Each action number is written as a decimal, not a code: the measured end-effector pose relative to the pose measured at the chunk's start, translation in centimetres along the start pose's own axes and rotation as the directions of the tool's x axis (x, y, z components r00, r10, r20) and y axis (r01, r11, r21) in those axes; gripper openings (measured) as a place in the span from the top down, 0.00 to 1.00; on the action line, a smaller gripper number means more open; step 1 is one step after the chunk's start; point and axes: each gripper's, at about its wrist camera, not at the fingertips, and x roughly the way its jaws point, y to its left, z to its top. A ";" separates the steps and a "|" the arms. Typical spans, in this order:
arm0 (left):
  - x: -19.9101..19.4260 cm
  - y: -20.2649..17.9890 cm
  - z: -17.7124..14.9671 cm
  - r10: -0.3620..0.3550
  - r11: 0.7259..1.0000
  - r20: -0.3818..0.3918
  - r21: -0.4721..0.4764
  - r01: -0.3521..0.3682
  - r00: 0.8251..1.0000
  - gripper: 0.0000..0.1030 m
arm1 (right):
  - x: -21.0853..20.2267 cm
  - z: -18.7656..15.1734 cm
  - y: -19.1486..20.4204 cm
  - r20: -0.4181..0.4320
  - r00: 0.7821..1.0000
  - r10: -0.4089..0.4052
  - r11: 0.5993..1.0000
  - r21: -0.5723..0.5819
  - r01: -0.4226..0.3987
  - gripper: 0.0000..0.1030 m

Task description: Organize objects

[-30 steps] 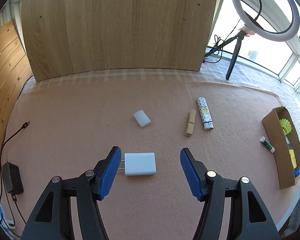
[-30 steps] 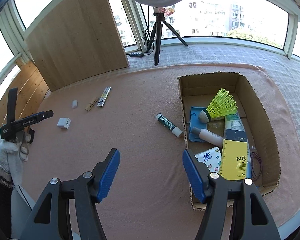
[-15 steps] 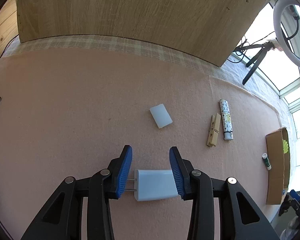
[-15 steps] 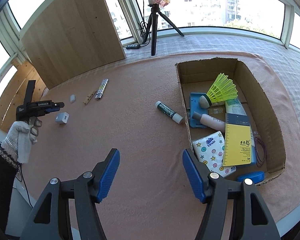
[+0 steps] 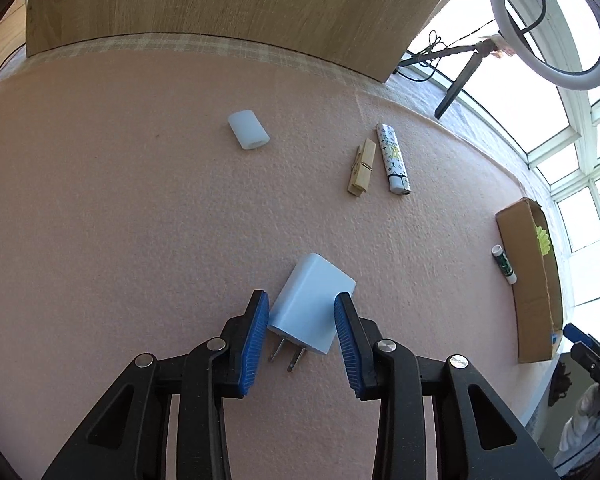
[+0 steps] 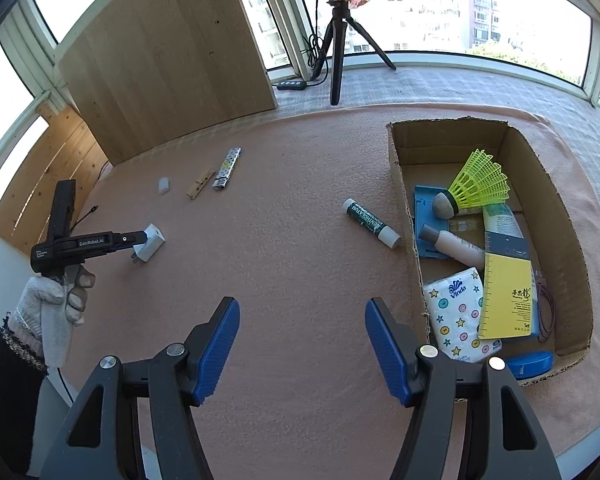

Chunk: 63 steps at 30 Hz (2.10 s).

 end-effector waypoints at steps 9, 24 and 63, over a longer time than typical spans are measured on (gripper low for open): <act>0.8 -5.2 -2.8 -0.043 0.998 0.020 0.047 0.042 0.999 0.68 | 1.6 -0.1 1.4 -0.031 0.999 0.043 0.999 -0.018 -0.043 0.40; 2.4 -10.6 -4.0 -0.034 0.977 -0.038 0.210 0.041 0.999 0.35 | 7.5 2.7 2.7 -0.080 0.972 0.222 0.974 0.074 -0.216 0.40; 1.7 -17.2 -4.9 -0.035 0.940 0.013 0.340 0.029 0.999 0.59 | 12.6 3.9 5.0 -0.219 0.900 0.377 0.924 0.161 -0.348 0.72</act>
